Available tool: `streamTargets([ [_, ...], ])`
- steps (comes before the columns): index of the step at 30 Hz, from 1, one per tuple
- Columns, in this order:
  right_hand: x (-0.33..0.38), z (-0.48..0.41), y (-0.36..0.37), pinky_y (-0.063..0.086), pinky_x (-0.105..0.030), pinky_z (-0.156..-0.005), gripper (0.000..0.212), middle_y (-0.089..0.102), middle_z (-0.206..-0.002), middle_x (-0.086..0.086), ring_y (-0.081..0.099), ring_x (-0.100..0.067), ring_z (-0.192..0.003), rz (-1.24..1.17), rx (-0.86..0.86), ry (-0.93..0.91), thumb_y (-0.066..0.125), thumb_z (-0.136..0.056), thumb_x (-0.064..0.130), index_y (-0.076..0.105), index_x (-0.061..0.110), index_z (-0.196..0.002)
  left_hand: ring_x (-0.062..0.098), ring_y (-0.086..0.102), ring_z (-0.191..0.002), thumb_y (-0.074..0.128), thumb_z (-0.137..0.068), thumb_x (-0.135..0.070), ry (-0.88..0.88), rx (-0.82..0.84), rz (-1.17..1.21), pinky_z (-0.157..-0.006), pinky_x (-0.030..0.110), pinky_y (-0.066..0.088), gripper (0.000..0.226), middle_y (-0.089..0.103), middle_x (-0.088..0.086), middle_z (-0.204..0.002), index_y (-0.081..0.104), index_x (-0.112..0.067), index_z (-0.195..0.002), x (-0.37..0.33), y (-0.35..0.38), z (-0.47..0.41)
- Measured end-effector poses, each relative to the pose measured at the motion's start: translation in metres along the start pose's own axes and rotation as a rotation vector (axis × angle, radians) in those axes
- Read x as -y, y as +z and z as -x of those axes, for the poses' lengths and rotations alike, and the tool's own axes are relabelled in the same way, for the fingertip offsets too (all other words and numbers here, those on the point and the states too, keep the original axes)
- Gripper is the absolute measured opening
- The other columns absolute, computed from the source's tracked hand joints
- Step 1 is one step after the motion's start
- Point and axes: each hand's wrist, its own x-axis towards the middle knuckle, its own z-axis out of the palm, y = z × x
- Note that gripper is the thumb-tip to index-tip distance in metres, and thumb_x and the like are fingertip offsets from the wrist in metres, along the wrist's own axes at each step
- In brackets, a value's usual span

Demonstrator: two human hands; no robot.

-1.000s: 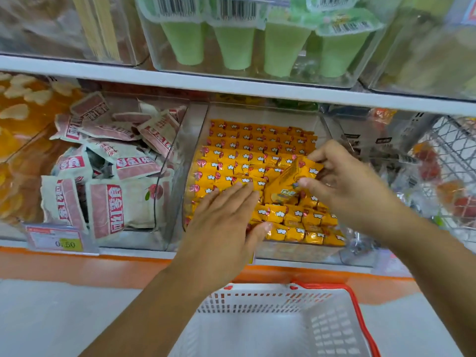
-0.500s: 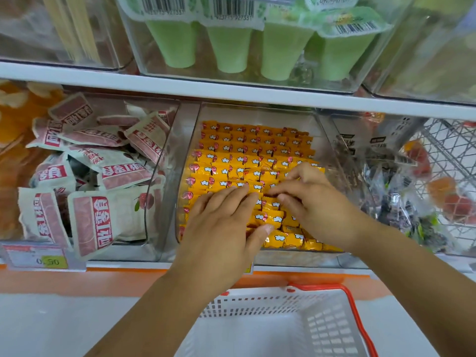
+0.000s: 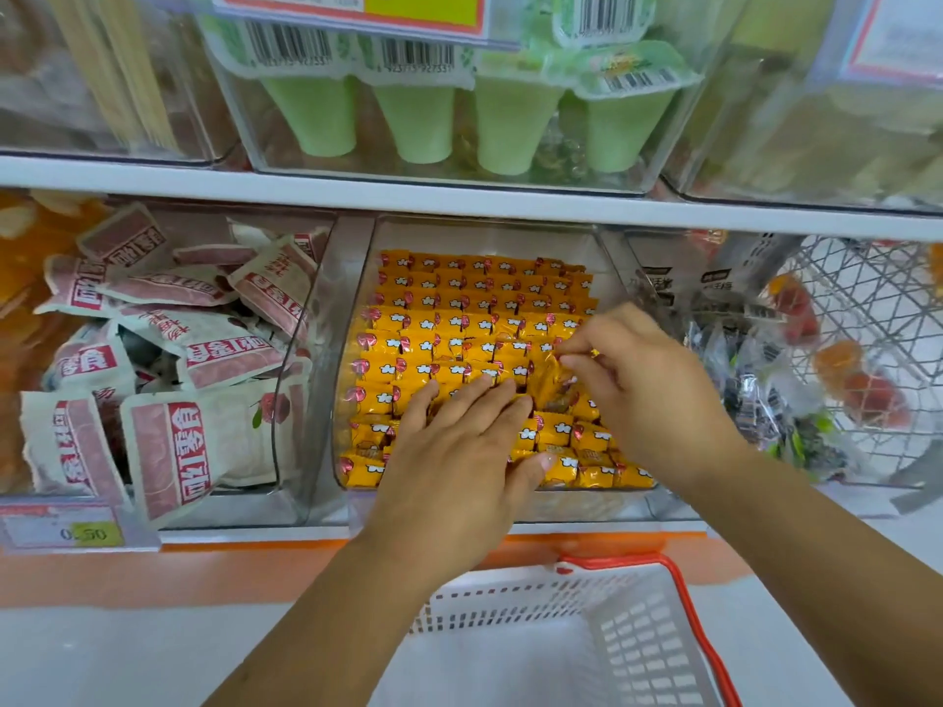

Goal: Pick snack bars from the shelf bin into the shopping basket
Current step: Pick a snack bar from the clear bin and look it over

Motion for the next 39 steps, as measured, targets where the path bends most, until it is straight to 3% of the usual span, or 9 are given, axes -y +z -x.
streamTargets([
  [3, 0.003, 0.022, -0.014, 0.047, -0.026, -0.066, 0.013, 0.054, -0.101, 0.005, 0.055, -0.007, -0.087, -0.124, -0.188, -0.071, 0.058, -0.095, 0.02, 0.07, 0.015, -0.099, 0.002, 0.015, -0.148, 0.011, -0.09, -0.07, -0.062, -0.057, 0.178, -0.118, 0.024, -0.005, 0.074, 0.03, -0.016, -0.158, 0.031, -0.034, -0.151, -0.003, -0.009, 0.003],
  [7, 0.011, 0.06, -0.027, 0.056, -0.042, -0.08, 0.012, 0.058, -0.104, -0.003, 0.065, -0.024, -0.096, -0.54, -0.307, 0.035, 0.06, -0.093, 0.024, 0.068, 0.032, -0.097, -0.013, 0.001, -0.138, 0.021, -0.096, -0.065, -0.106, -0.056, 0.407, -0.116, 0.018, 0.003, 0.063, 0.02, -0.026, -0.152, 0.015, -0.04, -0.154, -0.012, -0.024, 0.015],
  [9, 0.02, 0.076, -0.032, 0.059, -0.042, -0.082, 0.015, 0.062, -0.102, -0.011, 0.068, -0.027, -0.093, -0.786, -0.33, 0.179, 0.063, -0.094, 0.024, 0.069, 0.037, -0.09, -0.007, 0.019, -0.14, 0.022, -0.093, -0.058, -0.109, -0.024, 0.493, -0.116, 0.021, 0.023, 0.061, 0.031, -0.024, -0.15, 0.019, -0.043, -0.152, -0.02, -0.028, 0.023],
  [13, 0.036, 0.101, -0.042, 0.059, -0.033, -0.08, 0.011, 0.074, -0.09, -0.005, 0.073, -0.022, -0.086, -1.081, -0.347, 0.447, 0.063, -0.081, 0.022, 0.071, 0.029, -0.078, -0.002, 0.06, -0.086, 0.041, -0.099, -0.043, -0.152, -0.085, 0.75, -0.068, 0.011, 0.041, 0.03, 0.062, -0.021, -0.1, 0.044, -0.044, -0.129, -0.036, -0.037, 0.038],
  [19, 0.042, 0.123, -0.062, 0.06, -0.033, -0.068, 0.009, 0.073, -0.092, -0.018, 0.073, -0.037, -0.084, -1.241, -0.177, 0.547, 0.07, -0.075, 0.026, 0.072, 0.023, -0.084, 0.01, 0.074, -0.082, 0.058, -0.097, -0.022, -0.359, -0.059, 1.199, -0.068, 0.03, 0.059, 0.019, 0.071, -0.005, -0.101, 0.057, -0.034, -0.113, -0.052, -0.056, 0.062],
  [23, 0.043, 0.131, -0.058, 0.059, -0.032, -0.064, 0.057, 0.071, -0.096, -0.022, 0.073, -0.04, -0.082, -1.404, -0.083, 0.59, 0.093, -0.049, 0.044, 0.065, 0.013, -0.089, 0.008, 0.074, -0.082, 0.068, -0.09, -0.015, -0.413, -0.029, 1.285, -0.069, 0.029, 0.061, 0.02, 0.07, -0.011, -0.1, 0.068, -0.028, -0.105, -0.051, -0.06, 0.073],
  [28, 0.041, 0.126, -0.045, 0.06, -0.027, -0.064, 0.036, 0.073, -0.093, -0.02, 0.074, -0.037, -0.08, -1.503, -0.001, 0.646, 0.074, -0.06, 0.018, 0.06, 0.007, -0.091, 0.025, 0.075, -0.09, 0.068, -0.076, -0.012, -0.455, -0.005, 1.486, -0.067, 0.026, 0.059, 0.029, 0.075, 0.006, -0.104, 0.074, -0.019, -0.103, -0.032, -0.06, 0.081],
  [33, 0.038, 0.117, -0.039, 0.06, -0.026, -0.068, 0.041, 0.074, -0.101, -0.018, 0.073, -0.036, -0.088, -1.518, 0.095, 0.647, 0.07, -0.063, 0.017, 0.062, 0.004, -0.102, 0.023, 0.075, -0.082, 0.057, -0.088, 0.001, -0.459, -0.044, 1.533, -0.064, 0.023, 0.059, 0.029, 0.076, 0.01, -0.099, 0.077, -0.018, -0.098, -0.018, -0.06, 0.078],
  [39, 0.034, 0.105, -0.041, 0.06, -0.028, -0.074, 0.044, 0.074, -0.103, -0.018, 0.073, -0.035, -0.093, -1.492, 0.126, 0.628, 0.066, -0.069, 0.019, 0.061, 0.003, -0.109, 0.023, 0.072, -0.1, 0.057, -0.082, -0.014, -0.37, 0.009, 1.477, -0.076, 0.023, 0.059, 0.035, 0.075, 0.007, -0.108, 0.069, -0.023, -0.114, -0.011, -0.057, 0.074],
])
